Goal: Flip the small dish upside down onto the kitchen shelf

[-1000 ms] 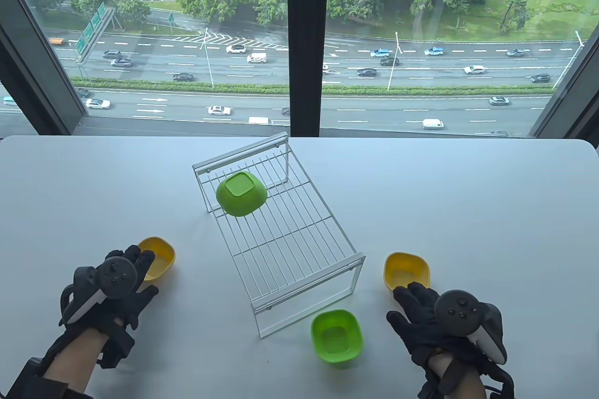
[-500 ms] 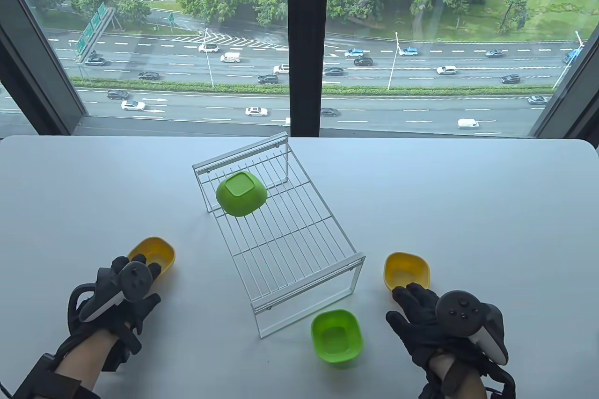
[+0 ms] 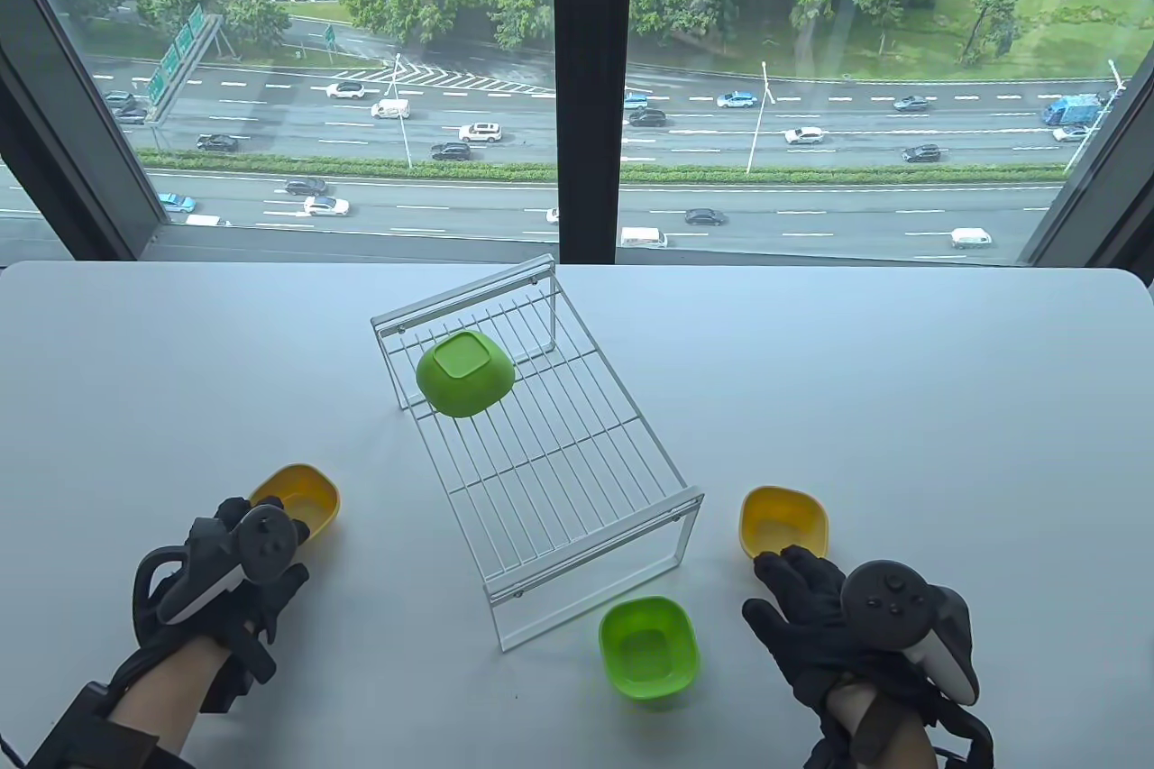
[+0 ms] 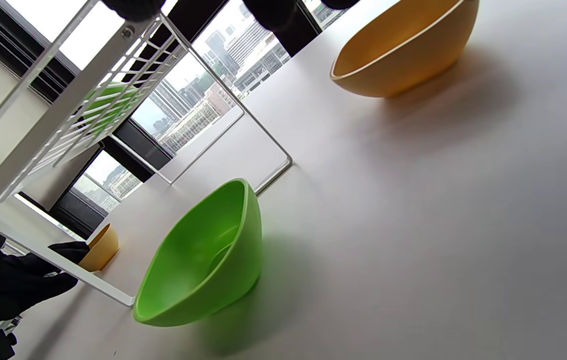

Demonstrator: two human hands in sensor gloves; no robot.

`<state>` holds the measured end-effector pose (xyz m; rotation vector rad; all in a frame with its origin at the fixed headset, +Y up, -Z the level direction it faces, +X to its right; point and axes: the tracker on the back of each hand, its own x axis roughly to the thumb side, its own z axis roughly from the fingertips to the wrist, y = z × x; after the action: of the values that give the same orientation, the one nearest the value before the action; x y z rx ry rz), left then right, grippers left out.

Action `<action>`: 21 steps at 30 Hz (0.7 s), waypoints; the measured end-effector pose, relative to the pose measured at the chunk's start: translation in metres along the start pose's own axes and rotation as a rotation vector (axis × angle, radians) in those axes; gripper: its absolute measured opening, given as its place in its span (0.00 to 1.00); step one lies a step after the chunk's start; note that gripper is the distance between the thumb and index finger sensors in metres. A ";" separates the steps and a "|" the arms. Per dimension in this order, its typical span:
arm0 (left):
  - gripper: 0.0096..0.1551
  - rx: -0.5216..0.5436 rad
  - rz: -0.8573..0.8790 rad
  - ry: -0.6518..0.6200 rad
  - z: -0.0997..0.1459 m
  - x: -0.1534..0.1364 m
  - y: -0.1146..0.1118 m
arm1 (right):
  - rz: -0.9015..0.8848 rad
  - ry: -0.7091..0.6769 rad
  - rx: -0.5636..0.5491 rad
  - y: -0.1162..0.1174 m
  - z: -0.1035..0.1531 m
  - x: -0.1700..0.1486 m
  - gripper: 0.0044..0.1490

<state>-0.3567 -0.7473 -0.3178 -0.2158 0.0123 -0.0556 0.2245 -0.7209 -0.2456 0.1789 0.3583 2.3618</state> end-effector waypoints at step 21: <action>0.25 0.148 -0.102 -0.028 0.006 0.014 0.008 | 0.018 0.020 0.007 0.001 -0.001 0.000 0.49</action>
<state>-0.3422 -0.7391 -0.3134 -0.0691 -0.0306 -0.1549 0.2231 -0.7220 -0.2465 0.1627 0.3762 2.3816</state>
